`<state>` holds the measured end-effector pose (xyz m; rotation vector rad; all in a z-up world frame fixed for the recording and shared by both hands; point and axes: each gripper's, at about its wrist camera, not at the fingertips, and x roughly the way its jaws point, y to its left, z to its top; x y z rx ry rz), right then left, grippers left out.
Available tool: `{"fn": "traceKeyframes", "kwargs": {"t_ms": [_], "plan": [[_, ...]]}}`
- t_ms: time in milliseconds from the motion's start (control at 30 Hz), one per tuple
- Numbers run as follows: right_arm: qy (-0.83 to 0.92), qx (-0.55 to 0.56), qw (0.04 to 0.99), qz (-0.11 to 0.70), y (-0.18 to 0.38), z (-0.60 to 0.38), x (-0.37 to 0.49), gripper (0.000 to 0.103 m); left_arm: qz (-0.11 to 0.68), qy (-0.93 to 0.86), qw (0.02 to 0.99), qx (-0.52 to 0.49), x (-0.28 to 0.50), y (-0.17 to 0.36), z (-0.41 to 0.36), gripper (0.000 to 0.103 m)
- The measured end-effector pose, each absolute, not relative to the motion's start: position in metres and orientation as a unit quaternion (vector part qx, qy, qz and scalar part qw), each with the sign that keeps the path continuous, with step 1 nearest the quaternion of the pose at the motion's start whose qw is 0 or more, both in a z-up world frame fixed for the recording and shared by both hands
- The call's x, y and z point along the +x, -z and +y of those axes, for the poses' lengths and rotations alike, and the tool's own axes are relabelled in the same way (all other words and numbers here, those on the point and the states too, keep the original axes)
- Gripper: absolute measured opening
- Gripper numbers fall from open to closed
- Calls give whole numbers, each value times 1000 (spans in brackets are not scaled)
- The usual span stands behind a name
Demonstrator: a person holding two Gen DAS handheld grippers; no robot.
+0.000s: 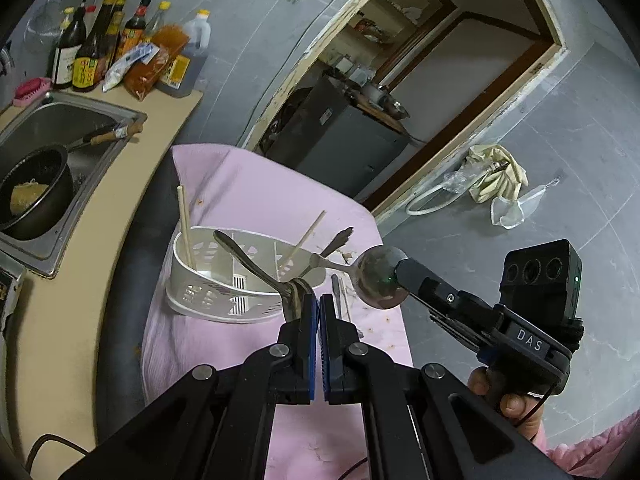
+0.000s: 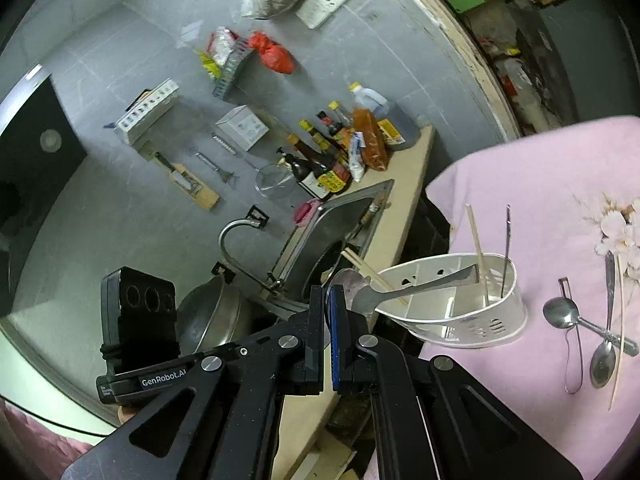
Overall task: Organize utensils
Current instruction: 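Carry both spoons to the white caddy and release them inside with both tools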
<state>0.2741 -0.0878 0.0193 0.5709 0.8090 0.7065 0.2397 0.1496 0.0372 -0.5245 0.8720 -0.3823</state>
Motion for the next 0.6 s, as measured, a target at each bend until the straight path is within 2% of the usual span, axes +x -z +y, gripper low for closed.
{"fn": "traceKeyframes", "kwargs": {"t_ms": [600], "plan": [[-284, 330, 795, 423, 29, -87, 321, 3, 476, 182, 816, -274, 292, -8, 160, 2]]}}
